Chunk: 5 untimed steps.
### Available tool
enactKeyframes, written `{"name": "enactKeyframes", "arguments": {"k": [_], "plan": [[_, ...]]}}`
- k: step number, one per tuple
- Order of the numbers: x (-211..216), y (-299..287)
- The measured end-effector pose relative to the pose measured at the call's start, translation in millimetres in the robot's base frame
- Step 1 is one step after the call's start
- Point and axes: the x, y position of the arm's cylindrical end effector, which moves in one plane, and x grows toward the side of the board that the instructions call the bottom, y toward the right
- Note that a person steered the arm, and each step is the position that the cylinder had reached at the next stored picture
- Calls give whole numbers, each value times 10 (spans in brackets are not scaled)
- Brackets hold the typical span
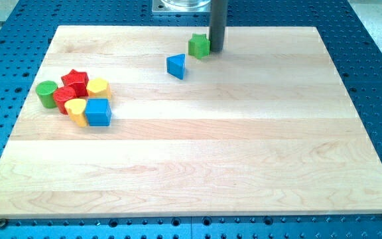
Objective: Push the blue triangle into the green star
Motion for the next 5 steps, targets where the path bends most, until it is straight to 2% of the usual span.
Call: {"name": "enactKeyframes", "arguments": {"k": [1, 2, 3, 4, 5], "plan": [[284, -355], [-232, -578], [28, -540], [821, -376], [655, -1163]]}}
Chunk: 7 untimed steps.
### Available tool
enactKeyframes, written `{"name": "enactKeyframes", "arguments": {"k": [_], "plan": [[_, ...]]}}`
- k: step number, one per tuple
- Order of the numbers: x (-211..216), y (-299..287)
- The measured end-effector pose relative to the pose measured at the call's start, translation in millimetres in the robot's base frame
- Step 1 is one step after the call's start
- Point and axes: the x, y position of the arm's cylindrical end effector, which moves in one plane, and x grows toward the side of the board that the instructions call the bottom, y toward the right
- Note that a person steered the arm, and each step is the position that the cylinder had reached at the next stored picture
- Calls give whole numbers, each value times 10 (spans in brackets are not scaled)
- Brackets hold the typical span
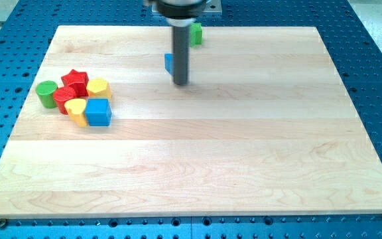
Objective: Push the blue triangle into the green star
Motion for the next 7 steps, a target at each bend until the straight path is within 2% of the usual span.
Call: {"name": "enactKeyframes", "arguments": {"k": [1, 2, 3, 6, 7], "plan": [[-474, 216], [-582, 227], [-420, 8], [-691, -1080], [-937, -999]]}}
